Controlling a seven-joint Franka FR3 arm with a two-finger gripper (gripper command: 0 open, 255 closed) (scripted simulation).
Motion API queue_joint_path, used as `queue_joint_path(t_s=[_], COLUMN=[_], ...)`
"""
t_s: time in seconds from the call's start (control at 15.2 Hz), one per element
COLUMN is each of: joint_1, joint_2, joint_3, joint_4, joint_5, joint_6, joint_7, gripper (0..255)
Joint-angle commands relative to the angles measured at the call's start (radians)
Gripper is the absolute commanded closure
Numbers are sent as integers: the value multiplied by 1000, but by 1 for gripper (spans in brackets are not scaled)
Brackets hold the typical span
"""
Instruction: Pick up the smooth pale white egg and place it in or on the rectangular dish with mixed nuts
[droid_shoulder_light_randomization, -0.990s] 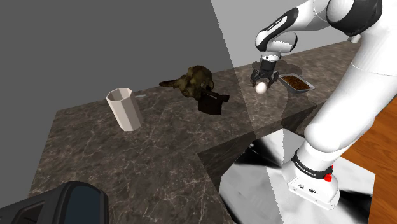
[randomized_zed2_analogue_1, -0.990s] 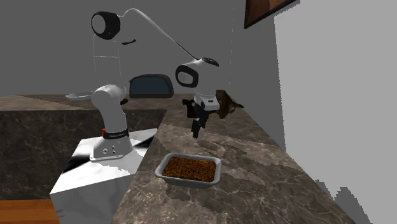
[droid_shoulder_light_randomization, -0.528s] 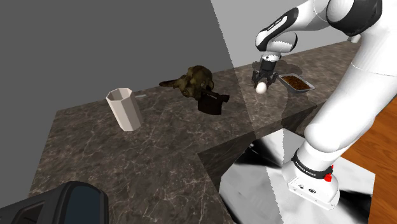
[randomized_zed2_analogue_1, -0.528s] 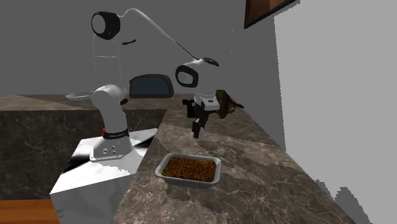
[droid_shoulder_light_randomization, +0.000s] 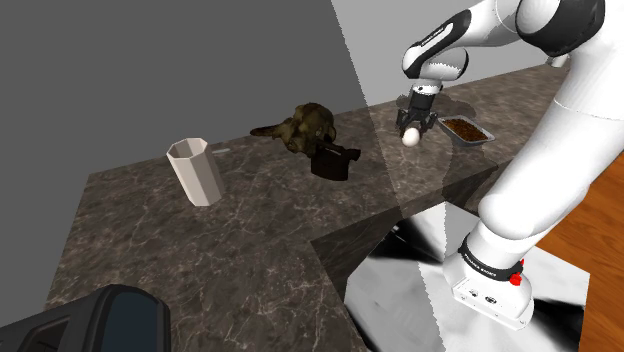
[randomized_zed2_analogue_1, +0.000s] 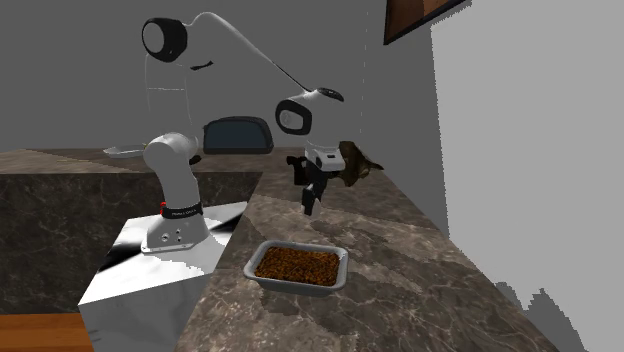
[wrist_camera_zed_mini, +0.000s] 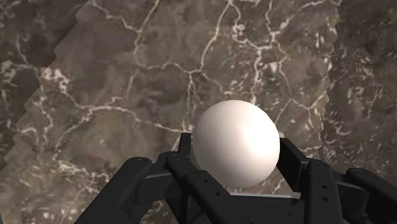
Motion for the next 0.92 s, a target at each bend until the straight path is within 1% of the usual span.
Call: queue_joint_path(t_s=[0.0, 0.86], joint_1=[0, 2], joint_2=[-13, -103], joint_3=[-1, 2], joint_4=[10, 99], joint_5=[-8, -58], joint_6=[-22, -187], joint_7=[8, 60], gripper=[255, 255])
